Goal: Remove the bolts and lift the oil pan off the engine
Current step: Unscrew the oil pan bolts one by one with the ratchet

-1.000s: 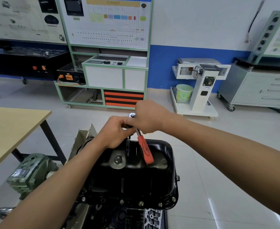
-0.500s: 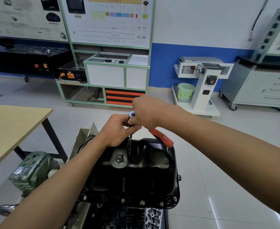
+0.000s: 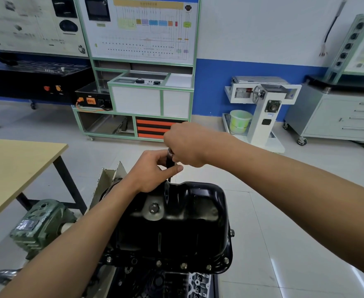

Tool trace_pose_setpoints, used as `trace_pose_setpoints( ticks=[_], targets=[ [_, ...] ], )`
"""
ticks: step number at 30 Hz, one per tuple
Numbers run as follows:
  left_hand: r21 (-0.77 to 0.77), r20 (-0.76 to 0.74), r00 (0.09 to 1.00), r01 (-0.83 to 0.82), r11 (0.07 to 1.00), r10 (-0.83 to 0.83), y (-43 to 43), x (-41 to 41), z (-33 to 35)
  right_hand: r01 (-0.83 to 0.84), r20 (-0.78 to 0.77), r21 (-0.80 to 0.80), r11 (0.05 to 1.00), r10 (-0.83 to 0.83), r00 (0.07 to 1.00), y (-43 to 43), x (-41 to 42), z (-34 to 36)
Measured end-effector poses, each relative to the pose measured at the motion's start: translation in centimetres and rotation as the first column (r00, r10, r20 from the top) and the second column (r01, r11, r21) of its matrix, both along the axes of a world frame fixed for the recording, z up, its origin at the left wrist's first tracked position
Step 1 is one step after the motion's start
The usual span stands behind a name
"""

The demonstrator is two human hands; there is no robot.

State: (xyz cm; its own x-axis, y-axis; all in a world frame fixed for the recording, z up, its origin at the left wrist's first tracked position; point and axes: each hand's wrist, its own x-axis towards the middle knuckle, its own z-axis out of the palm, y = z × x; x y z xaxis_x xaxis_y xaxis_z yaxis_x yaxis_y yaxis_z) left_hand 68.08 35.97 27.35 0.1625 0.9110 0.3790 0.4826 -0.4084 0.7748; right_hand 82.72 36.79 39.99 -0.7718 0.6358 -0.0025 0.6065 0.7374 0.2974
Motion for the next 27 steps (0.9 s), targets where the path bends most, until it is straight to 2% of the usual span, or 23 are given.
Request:
trace_pose_setpoints(
  ticks=[10,13,18,22,24,27],
  targets=[
    [-0.034,0.013,0.999,-0.043,0.999,0.043,0.3,-0.3,-0.4,-0.169,0.074,0.014,0.986,0.167,0.983,1.1,1.0,0.8],
    [-0.036,0.023,0.999,-0.036,0.999,0.037,0.4,-0.4,-0.4,-0.170,0.027,-0.014,0.985,0.171,0.985,1.3,1.5,0.5],
    [-0.013,0.022,1.000,-0.010,1.000,0.010,0.2,-0.3,-0.3,0.034,-0.185,-0.116,0.993,-0.055,0.981,1.1,1.3,-1.2],
    [0.030,-0.009,1.000,-0.011,0.999,0.011,-0.3,-0.1,0.4,0.208,-0.428,-0.261,0.943,-0.306,0.850,0.5,0.1,-2.7],
    [0.045,-0.022,1.000,-0.020,0.999,0.021,-0.3,-0.2,0.5,0.237,-0.448,-0.354,0.905,-0.386,0.806,0.3,-0.1,-3.0],
    [0.036,0.000,1.000,-0.025,0.999,0.025,-0.3,-0.1,0.3,0.234,-0.427,-0.399,0.887,-0.405,0.808,0.2,-0.1,-2.6]
  ],
)
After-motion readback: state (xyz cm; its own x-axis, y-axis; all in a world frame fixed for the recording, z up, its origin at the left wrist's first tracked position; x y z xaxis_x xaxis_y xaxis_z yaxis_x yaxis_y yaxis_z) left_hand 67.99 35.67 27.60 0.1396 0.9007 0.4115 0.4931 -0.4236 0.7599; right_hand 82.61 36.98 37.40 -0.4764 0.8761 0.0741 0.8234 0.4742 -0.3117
